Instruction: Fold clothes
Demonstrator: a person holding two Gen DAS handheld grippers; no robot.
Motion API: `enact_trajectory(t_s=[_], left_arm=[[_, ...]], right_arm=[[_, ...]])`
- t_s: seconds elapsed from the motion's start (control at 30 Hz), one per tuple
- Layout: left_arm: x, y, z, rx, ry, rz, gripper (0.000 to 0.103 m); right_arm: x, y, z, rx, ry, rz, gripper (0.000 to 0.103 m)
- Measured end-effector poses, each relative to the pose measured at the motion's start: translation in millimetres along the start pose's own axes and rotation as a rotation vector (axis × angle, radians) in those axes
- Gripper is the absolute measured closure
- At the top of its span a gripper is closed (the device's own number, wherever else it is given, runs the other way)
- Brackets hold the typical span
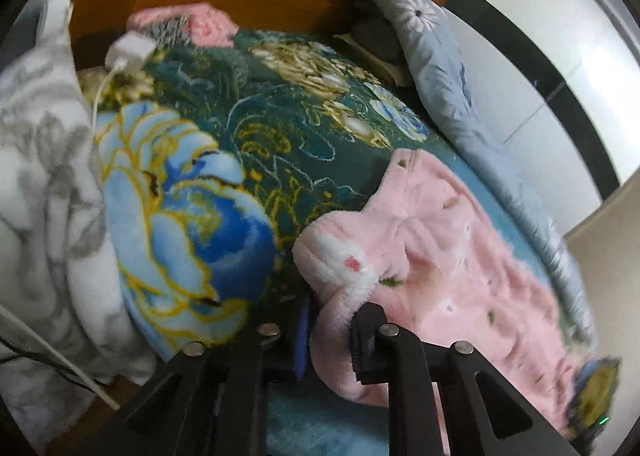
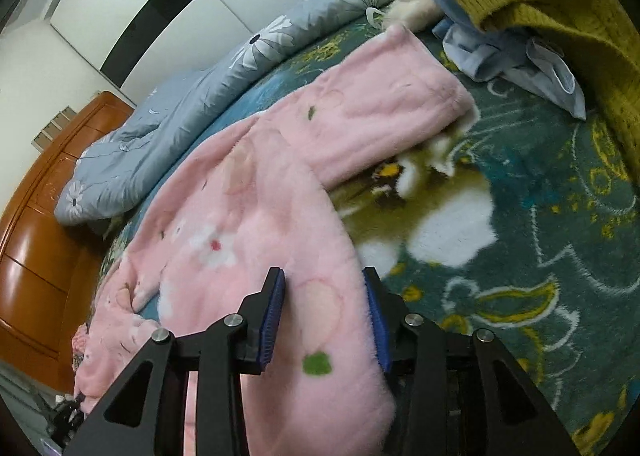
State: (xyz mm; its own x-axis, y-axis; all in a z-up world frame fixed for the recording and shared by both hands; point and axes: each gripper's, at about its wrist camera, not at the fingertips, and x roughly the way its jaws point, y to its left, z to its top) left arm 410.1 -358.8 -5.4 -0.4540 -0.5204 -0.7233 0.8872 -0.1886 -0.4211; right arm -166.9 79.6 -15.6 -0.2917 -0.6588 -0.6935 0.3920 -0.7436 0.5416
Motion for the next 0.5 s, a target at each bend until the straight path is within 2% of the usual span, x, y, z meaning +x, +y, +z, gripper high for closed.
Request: enact_trajectory(t_s=[0.03, 0.07, 0.13, 0.2, 0.23, 0.33, 0.37, 0.43, 0.5], left_arm=[[-7.5, -4.0, 0.7, 0.022, -0.024, 0.034, 0.075], [-16.9, -8.2, 2.0, 0.042, -0.057, 0.066, 0.07], [-38.0, -17.8, 6.1, 0.084, -0.14, 0.134, 0.048], [-53.3, -31.3, 10.1, 0.127, -0.217, 0.166, 0.04], [-55.1, -39.9, 10.7, 0.146, -0.231, 0.149, 0.036], [-43.1, -69.2, 6.9, 0.194, -0.201, 0.025, 0.032], [-31.8, -81.0, 0.4, 0.214, -0.168, -0.01, 0.032], [-6.8, -107.6, -16.8, 0.266, -0.084, -0.076, 0.032], [16.5, -129.8, -38.2, 0.331, 0.007, -0.118, 0.032]], right_arm=[[-2.5, 3.1, 1.6, -0.006, -0.006, 0.001, 0.076], [-6.3, 6.6, 3.9, -0.015, -0.015, -0.001, 0.092], [-17.0, 14.7, 10.5, -0.031, -0.046, -0.01, 0.092], [-33.4, 29.4, 20.6, -0.057, -0.103, -0.025, 0.093], [-41.1, 41.4, 24.8, -0.082, -0.129, -0.024, 0.093], [-46.7, 100.3, 15.4, -0.271, -0.155, -0.025, 0.093], [-40.3, 125.3, 2.0, -0.355, -0.134, -0.008, 0.092], [-18.8, 169.5, -33.0, -0.501, -0.048, 0.053, 0.092], [6.1, 196.6, -70.6, -0.598, 0.065, 0.111, 0.092]])
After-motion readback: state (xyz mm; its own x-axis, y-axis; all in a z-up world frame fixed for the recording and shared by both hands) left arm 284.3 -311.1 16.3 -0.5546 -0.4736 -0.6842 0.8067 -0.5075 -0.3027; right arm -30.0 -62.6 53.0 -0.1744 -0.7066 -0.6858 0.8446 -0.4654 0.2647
